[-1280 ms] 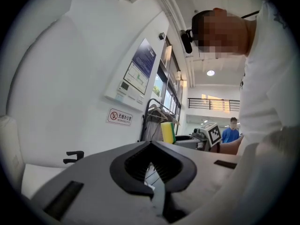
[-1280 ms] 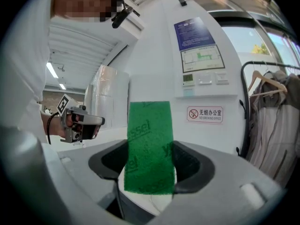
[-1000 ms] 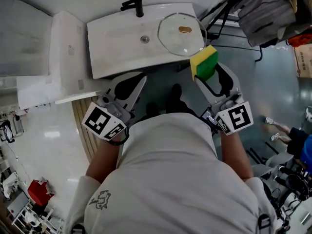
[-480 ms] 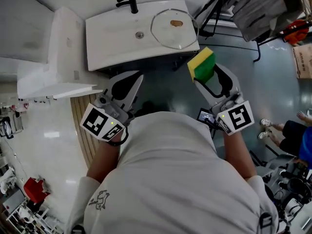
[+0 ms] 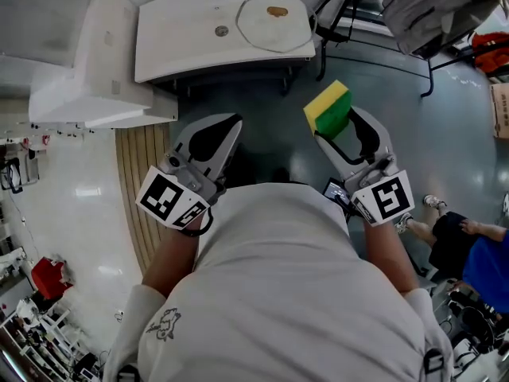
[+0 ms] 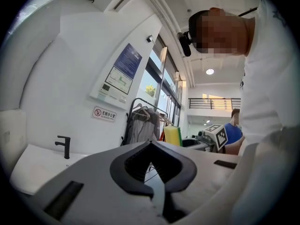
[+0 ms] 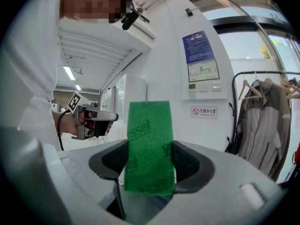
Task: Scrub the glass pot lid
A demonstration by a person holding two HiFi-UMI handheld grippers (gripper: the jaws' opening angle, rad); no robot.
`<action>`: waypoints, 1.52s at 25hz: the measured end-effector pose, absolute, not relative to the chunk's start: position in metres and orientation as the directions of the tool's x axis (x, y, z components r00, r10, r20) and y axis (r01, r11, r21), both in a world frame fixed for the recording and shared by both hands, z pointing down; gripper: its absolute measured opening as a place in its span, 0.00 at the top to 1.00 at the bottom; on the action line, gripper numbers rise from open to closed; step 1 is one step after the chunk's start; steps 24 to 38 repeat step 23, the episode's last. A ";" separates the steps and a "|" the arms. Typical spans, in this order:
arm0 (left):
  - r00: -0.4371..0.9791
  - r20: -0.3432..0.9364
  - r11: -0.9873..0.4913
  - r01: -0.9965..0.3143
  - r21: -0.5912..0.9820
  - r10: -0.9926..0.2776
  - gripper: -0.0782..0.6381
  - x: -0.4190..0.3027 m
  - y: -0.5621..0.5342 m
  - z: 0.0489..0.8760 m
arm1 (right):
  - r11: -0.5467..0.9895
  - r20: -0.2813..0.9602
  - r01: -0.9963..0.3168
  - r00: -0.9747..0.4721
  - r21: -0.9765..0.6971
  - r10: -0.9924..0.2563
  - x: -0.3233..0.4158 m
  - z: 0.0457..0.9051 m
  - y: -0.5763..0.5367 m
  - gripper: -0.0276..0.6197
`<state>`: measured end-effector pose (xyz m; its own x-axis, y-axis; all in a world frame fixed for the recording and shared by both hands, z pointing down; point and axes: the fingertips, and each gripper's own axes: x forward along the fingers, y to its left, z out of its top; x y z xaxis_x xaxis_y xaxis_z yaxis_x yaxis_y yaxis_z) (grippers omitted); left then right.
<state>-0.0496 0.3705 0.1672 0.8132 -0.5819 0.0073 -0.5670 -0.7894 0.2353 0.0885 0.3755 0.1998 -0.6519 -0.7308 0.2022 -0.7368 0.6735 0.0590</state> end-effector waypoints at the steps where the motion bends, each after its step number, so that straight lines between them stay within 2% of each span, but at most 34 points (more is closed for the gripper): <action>1: 0.811 0.010 -0.788 -0.570 0.232 -0.584 0.89 -0.044 0.377 0.168 | 0.677 0.200 -0.734 -0.656 0.055 -0.728 0.093 0.201 0.382 0.51; 11: 0.800 0.008 -0.780 -0.587 0.218 -0.600 0.89 -0.018 0.415 0.160 | 0.686 0.181 -0.726 -0.669 0.049 -0.720 0.118 0.195 0.417 0.51; 38: 0.792 0.008 -0.772 -0.598 0.214 -0.611 0.89 -0.017 0.421 0.155 | 0.689 0.167 -0.723 -0.674 0.051 -0.719 0.120 0.188 0.421 0.51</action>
